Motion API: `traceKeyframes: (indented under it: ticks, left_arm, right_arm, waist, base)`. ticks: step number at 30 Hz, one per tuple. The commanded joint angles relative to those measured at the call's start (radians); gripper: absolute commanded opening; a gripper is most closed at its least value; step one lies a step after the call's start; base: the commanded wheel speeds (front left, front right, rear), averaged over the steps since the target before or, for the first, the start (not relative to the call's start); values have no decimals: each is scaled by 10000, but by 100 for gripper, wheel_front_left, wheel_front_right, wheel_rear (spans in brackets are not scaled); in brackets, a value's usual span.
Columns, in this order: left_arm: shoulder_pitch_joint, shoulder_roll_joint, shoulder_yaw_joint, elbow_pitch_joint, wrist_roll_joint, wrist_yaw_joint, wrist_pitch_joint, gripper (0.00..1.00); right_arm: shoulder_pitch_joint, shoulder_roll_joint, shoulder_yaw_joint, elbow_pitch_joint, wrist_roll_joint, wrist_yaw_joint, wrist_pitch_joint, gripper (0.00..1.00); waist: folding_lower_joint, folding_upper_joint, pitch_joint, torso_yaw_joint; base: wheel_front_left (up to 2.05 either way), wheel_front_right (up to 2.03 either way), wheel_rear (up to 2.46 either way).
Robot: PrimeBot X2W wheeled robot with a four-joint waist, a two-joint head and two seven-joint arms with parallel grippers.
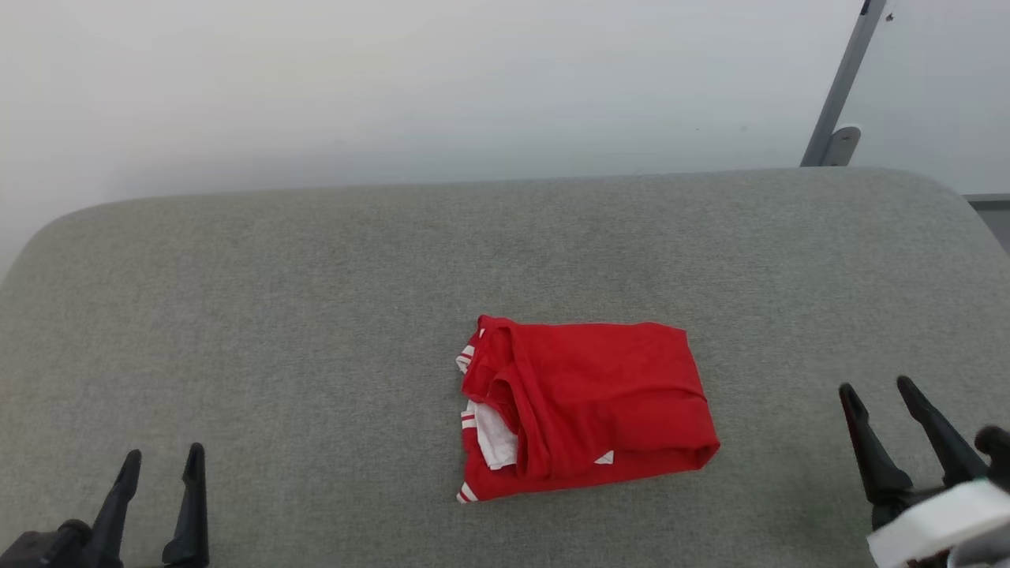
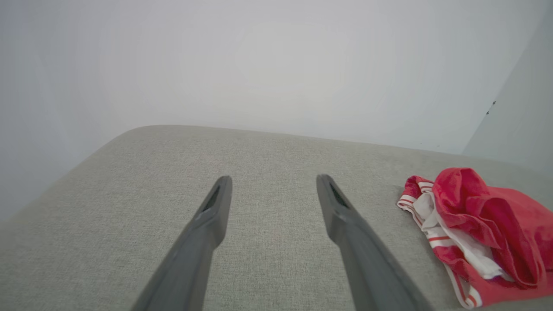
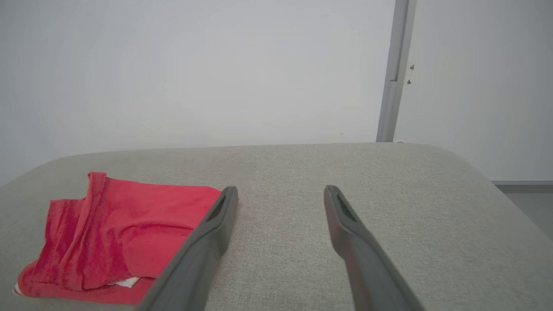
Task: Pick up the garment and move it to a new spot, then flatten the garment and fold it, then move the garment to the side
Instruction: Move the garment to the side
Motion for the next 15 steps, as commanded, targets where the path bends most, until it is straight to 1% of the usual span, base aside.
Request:
traceKeyframes:
  ticks: [1, 3, 4, 7, 9, 15]
  left_arm:
    - [-108, -43, -32, 12, -15, -33, -47, 100]
    - [-186, -57, -45, 25, -48, -34, -47, 100]
    - [-186, -57, -45, 25, -48, -34, -47, 100]
    - [-301, -121, -130, 53, -111, -34, -47, 100]
    - [-429, -165, -241, 74, -145, -34, -47, 100]
    - [-899, -350, -581, 155, -194, -34, -47, 100]
  right_arm:
    - [-271, -64, 157, -37, 214, -6, 254, 100]
    - [-516, -185, 455, -89, 394, -6, 659, 100]
    - [-516, -185, 455, -89, 394, -6, 659, 100]
    - [-1037, -500, 936, -10, 877, -6, 1445, 100]
    - [-1451, -769, 1237, 95, 1204, -6, 2053, 100]
    - [-2681, -1420, 2100, 402, 2375, -6, 4428, 100]
  waist:
    - [0, 0, 46, 70]
    - [0, 0, 105, 149]
    - [0, 0, 105, 149]
    - [0, 0, 250, 318]
    - [0, 0, 435, 468]
    - [0, 0, 1101, 943]
  base:
    - [0, 0, 0]
    - [0, 0, 0]
    - [0, 0, 0]
    - [0, 0, 0]
    - [0, 0, 0]
    - [0, 0, 0]
